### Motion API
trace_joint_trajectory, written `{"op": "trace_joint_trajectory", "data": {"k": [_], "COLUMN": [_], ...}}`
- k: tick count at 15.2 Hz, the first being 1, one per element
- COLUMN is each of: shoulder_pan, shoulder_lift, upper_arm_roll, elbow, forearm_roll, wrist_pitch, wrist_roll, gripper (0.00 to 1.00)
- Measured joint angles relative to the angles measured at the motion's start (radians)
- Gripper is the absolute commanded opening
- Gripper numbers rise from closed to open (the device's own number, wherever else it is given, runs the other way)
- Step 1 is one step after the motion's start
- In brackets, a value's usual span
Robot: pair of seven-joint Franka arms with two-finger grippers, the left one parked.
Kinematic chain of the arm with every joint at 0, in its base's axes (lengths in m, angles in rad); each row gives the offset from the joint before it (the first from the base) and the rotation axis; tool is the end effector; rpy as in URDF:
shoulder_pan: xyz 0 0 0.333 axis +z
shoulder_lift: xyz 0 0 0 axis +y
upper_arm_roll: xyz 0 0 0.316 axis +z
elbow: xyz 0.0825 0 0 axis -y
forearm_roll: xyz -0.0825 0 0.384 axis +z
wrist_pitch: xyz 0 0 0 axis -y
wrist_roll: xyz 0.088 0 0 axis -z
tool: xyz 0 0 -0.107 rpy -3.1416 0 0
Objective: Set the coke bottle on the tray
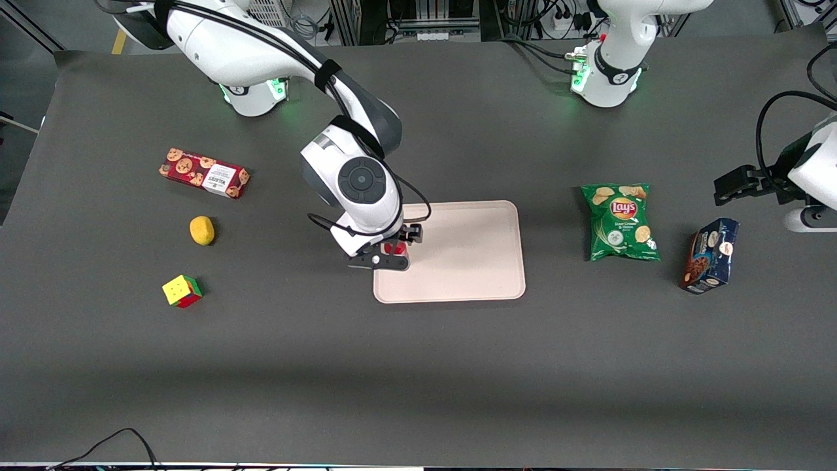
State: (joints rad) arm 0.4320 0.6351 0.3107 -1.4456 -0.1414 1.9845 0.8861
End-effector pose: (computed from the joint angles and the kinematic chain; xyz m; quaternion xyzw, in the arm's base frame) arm 0.5523 0.4419 0.3236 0.9968 -0.0665 -0.0430 0.0042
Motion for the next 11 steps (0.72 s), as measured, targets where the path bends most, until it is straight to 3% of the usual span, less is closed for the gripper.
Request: {"op": "trace_joint_trajectory", "data": {"k": [4, 8, 11], "shoulder_pan": [-0.054, -0.149, -0.173], "shoulder_lift": [-0.078, -0.227, -0.333], "upper_arm_roll": [0.002, -0.011, -0.104], "elbow": [0.017, 0.02, 0.006], "forearm_roll": [0.042, 0.079, 0.12], "wrist_pitch": [-0.011, -0.12, -0.171], "wrist_roll": [-0.001, -0.12, -0.267], "gripper": [1.0, 1.0, 1.0]}}
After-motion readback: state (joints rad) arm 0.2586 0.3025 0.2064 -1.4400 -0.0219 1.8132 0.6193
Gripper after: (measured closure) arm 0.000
